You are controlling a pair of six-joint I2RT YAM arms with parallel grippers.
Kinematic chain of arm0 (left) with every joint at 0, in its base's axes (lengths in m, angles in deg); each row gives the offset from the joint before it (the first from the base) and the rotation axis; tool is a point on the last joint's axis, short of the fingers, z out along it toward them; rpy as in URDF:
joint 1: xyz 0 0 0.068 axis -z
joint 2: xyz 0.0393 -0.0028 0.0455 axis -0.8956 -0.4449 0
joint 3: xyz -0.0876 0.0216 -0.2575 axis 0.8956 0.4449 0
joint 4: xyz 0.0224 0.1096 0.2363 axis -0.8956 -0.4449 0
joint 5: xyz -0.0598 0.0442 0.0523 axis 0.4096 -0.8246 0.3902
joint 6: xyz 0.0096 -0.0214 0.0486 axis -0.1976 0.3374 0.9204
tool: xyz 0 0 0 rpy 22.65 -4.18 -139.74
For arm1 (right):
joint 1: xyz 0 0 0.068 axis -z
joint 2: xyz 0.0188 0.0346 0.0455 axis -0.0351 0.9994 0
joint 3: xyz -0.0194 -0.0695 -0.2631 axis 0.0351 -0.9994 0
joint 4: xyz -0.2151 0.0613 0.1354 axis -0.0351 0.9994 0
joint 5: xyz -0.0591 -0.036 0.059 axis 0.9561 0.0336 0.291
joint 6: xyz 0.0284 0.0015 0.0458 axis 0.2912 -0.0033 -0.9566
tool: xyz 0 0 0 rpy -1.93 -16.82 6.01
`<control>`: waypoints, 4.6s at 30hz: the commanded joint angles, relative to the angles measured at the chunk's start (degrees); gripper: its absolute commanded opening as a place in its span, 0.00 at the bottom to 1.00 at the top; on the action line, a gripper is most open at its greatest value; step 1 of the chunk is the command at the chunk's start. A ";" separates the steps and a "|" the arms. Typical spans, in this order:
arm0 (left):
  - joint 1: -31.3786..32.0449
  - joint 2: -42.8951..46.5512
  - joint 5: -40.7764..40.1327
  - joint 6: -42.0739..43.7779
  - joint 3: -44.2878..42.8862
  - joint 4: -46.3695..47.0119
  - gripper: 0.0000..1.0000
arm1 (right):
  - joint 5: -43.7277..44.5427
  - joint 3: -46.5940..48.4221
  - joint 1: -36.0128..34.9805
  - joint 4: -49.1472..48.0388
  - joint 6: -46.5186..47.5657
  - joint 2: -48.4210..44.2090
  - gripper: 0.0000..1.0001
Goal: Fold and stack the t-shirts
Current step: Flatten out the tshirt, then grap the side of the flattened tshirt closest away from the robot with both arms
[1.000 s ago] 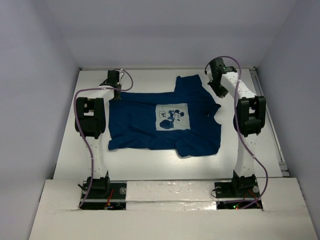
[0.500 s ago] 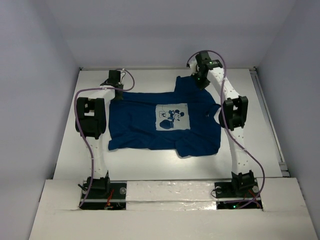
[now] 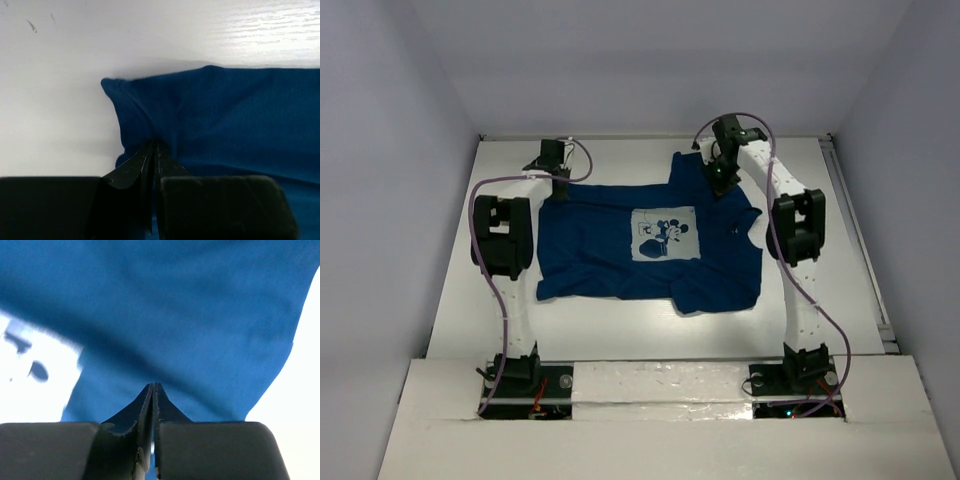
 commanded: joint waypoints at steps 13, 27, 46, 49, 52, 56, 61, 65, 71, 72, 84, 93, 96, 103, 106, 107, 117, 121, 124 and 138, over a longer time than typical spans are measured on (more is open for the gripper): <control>0.09 40.13 14.54 6.77 25.12 2.33 0.05 | 5.29 -59.67 -14.41 -9.33 18.98 -41.26 0.28; 0.70 68.00 16.06 12.14 47.81 1.09 0.05 | 4.15 -57.95 -19.27 -16.01 16.61 -40.48 0.37; 0.70 67.74 15.70 12.32 48.17 0.92 0.05 | 1.60 -57.51 -19.27 -15.04 17.84 -34.24 0.34; 0.70 67.30 16.05 12.14 47.90 0.92 0.05 | 1.16 -57.77 -19.27 -15.22 18.01 -33.71 0.23; 0.70 67.39 15.97 12.23 48.08 0.65 0.05 | 0.89 -57.94 -19.27 -15.04 18.19 -32.74 0.16; 0.70 67.92 15.62 12.93 48.17 0.04 0.05 | 0.89 -57.95 -19.27 -15.04 18.37 -32.74 0.00; 0.70 68.53 17.10 14.68 48.60 -1.45 0.05 | 3.09 -57.42 -19.27 -15.31 17.93 -34.85 0.00; 0.70 70.63 20.62 18.02 49.39 -4.70 0.05 | 5.72 -56.10 -19.27 -15.40 17.14 -38.62 0.00; 0.70 75.11 27.30 27.23 52.73 -8.92 0.06 | 8.96 -54.78 -18.22 -13.73 16.43 -44.95 0.00; 0.70 75.99 28.09 28.82 54.13 -9.54 0.08 | 8.98 -54.96 -18.22 -13.12 16.52 -45.48 0.00; 0.70 78.83 29.33 53.70 61.43 -19.65 0.12 | 9.51 -57.95 -17.69 -12.06 15.91 -48.82 0.00; 0.70 66.87 25.29 55.03 63.63 -16.93 0.23 | 8.98 -57.42 -17.16 -11.09 15.55 -49.88 0.00; 0.70 64.84 24.41 54.59 63.20 -16.05 0.24 | 8.98 -57.07 -17.16 -10.83 15.55 -49.88 0.00; 0.70 64.40 19.49 51.87 64.42 -9.81 0.25 | 8.10 -56.72 -17.16 -10.47 15.81 -49.70 0.00; 0.70 64.40 18.78 50.99 65.48 -6.82 0.25 | 8.10 -56.63 -17.16 -10.30 15.90 -49.70 0.00; 0.70 64.75 18.69 50.81 65.65 -5.86 0.25 | 8.10 -56.54 -17.16 -10.21 15.90 -49.70 0.00; 0.70 61.59 21.77 51.16 65.48 -7.87 0.26 | 8.10 -54.52 -17.16 -8.01 16.34 -50.41 0.00; 0.70 60.71 23.09 50.64 64.78 -7.87 0.20 | 8.10 -54.61 -17.16 -8.01 15.99 -50.93 0.00; 0.70 59.22 22.91 49.76 63.37 -7.08 0.00 | 8.19 -55.92 -17.16 -8.71 15.82 -52.68 0.00; 0.70 67.12 30.64 52.13 46.34 -29.03 0.00 | 8.10 -58.64 -16.63 -3.18 14.85 -68.93 0.00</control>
